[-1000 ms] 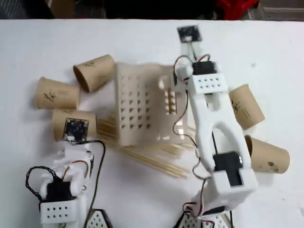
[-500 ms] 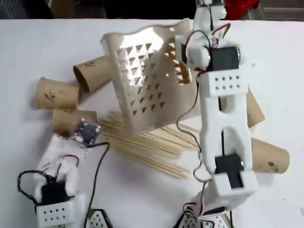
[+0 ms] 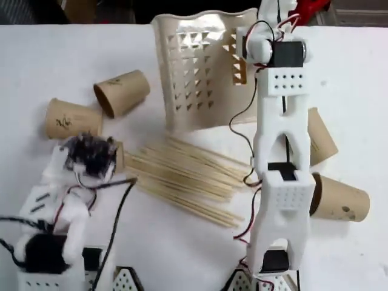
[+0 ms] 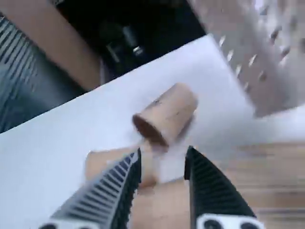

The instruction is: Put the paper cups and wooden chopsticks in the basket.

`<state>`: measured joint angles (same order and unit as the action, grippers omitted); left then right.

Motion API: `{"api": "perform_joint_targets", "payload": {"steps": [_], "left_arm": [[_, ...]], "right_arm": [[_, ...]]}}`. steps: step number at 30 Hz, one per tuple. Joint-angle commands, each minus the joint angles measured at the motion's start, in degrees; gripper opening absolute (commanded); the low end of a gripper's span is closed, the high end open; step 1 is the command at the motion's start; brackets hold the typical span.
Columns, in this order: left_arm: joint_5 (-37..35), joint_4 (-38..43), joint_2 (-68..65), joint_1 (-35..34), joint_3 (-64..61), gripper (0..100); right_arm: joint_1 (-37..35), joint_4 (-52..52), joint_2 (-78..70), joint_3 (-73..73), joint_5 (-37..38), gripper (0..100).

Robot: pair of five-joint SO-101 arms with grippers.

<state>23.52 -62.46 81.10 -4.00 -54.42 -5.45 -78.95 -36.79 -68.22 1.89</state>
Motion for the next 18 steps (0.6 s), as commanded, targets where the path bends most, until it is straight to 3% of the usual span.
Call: {"api": "perform_joint_targets", "payload": {"steps": [1, 8, 18], "left_arm": [[-8.88, 2.9, -20.18, 8.75, 16.53, 24], [-9.14, 7.21, -40.48, 16.48, 29.1, 26], [-8.97, 22.95, -61.93, 18.51, 29.54, 26]], "right_arm": [[0.22, 0.4, -2.68, -7.21, -0.79, 1.5], [0.31, 1.98, -9.45, -12.4, -0.35, 1.5], [0.13, 3.74, -10.07, -12.84, 1.23, 1.5]]}}
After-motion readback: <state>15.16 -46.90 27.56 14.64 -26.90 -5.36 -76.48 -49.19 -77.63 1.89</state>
